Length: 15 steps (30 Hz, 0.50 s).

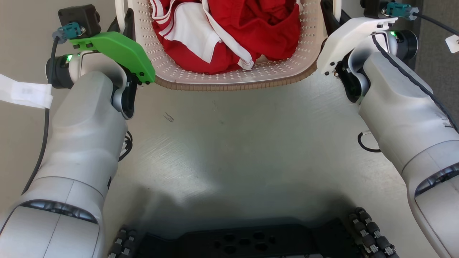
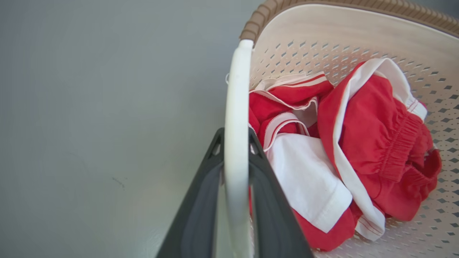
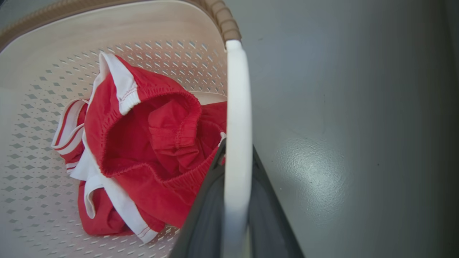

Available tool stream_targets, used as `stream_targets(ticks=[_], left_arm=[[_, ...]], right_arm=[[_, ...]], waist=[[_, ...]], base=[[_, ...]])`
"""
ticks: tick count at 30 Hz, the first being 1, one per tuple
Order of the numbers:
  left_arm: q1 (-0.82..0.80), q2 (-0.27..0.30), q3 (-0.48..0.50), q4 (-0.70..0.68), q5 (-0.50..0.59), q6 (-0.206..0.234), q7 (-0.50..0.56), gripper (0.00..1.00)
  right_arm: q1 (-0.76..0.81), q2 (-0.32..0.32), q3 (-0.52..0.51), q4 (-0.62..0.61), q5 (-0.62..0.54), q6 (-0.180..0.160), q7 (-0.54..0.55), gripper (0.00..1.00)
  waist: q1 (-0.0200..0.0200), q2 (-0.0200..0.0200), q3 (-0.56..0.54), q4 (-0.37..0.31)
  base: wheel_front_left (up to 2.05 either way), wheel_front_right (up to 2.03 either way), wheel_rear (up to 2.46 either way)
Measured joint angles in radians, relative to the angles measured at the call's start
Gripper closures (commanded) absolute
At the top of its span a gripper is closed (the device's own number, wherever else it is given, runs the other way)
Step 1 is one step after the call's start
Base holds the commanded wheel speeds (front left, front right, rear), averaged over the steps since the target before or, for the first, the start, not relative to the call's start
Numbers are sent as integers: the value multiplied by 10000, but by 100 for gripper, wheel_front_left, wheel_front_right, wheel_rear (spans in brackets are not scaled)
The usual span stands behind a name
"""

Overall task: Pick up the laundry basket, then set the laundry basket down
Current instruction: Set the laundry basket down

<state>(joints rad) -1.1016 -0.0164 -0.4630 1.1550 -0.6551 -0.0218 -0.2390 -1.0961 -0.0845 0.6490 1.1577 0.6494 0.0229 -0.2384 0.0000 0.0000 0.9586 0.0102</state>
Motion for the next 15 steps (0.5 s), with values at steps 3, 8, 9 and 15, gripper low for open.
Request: stream_targets(ticks=[3,8,9,15], left_arm=[[-4,-6,-4,52,0,0,-2,100],[-17,-29,-21,115,0,-6,-98,100],[-27,-33,-21,150,0,-10,-100,100],[-66,-40,-23,263,0,-63,-188,100]], right_arm=[[-32,46,-12,107,0,0,0,100],[-33,67,8,251,0,31,-75,100],[-36,69,6,261,0,33,-73,100],[-119,82,-6,343,6,140,-69,100]], waist=[[0,0,98,-33],[0,0,159,-52],[0,0,169,-54],[0,0,225,-66]], base=[[0,0,0],[0,0,0],[0,0,0],[0,0,0]])
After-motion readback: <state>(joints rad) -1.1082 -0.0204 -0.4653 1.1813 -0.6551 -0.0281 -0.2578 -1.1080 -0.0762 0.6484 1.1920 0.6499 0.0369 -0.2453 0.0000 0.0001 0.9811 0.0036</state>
